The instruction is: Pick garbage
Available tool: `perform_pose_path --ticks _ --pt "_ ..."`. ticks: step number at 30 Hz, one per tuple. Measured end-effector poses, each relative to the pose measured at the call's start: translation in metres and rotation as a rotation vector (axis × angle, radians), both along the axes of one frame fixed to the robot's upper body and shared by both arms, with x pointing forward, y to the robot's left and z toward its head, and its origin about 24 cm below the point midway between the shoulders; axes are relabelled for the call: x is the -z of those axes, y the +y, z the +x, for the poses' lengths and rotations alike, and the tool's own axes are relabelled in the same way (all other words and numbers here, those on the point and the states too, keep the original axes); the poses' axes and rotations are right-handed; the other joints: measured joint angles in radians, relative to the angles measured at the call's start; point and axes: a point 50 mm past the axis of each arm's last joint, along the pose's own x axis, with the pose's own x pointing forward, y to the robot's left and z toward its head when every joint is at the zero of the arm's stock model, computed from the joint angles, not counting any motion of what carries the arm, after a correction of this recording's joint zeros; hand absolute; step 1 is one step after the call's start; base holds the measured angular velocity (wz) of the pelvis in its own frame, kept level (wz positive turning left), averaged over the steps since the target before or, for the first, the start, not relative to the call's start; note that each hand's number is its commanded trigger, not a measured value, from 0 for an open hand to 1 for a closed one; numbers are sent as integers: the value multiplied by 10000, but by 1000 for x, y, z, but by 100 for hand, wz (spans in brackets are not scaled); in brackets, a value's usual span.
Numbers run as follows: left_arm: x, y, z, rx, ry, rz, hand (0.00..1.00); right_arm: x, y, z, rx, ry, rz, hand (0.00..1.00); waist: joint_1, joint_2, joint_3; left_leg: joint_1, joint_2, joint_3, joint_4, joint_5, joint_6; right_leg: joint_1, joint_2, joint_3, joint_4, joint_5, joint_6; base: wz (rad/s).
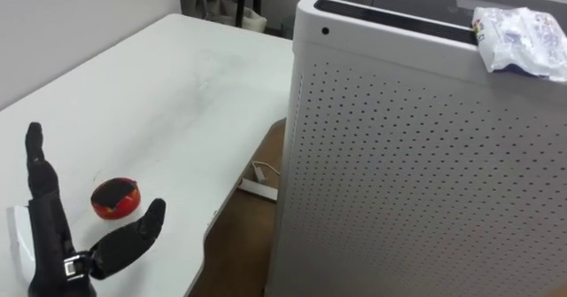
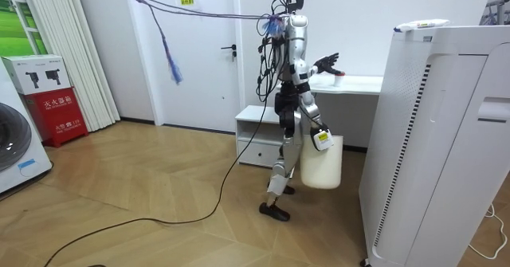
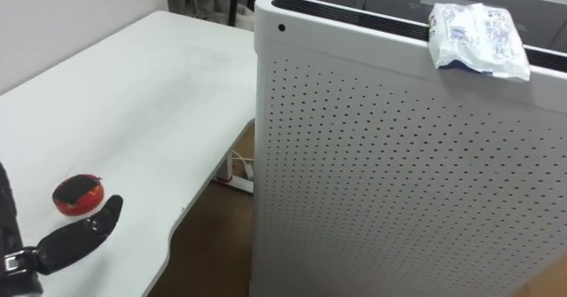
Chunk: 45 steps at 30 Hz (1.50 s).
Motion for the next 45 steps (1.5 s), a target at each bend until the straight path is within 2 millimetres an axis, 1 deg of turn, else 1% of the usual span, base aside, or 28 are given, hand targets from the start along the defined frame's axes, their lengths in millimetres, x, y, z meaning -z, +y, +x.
perform_pose_path --ticks 7,12,14,18,27,31,35,38,45 --pt "6 4 -2 -246 220 -730 0 0 1 -1 -102 25 107 100 -12 -20 -5 -11 -6 7 22 0 1 7 -5 8 -4 0 0 0" --pt "23 8 -7 -574 947 -1153 0 0 1 -1 -102 34 114 100 -32 -6 -7 5 -3 36 169 1 3 37 -4 68 -5 0 0 0" --pt "26 9 -9 -629 1056 -1192 0 0 1 -1 -112 20 112 100 -40 -4 -4 -1 -4 34 164 1 3 36 -4 67 -3 0 0 0" --pt "27 10 -10 -661 1148 -1193 0 0 1 0 -142 -19 119 100 -51 21 19 -6 -2 34 33 -1 0 27 -5 54 2 0 0 0" --pt "36 13 -13 -954 1480 -1504 0 0 3 -3 -228 -57 220 100 -58 7 11 -4 0 39 29 3 -5 30 -6 31 6 14 -22 0" --pt "41 16 -13 -1242 1608 -2032 0 0 4 -4 -381 -20 181 100 -89 -5 5 21 1 42 7 5 -3 29 -7 95 1 14 -21 0" --pt "47 18 -15 -1490 1802 -2408 0 0 4 -4 -398 -54 199 100 -244 -18 4 20 0 40 4 6 -2 33 -7 114 0 14 -21 0" --pt "46 19 -14 -1603 1728 -2631 0 0 4 -4 -393 -59 208 100 -306 -29 9 24 1 39 -14 6 -3 30 -5 119 0 14 -21 0" --pt "46 20 -9 -1736 1597 -2878 0 0 5 -4 -392 -67 202 100 -324 -51 26 94 9 78 -15 7 -4 36 -4 122 9 14 -22 -1"
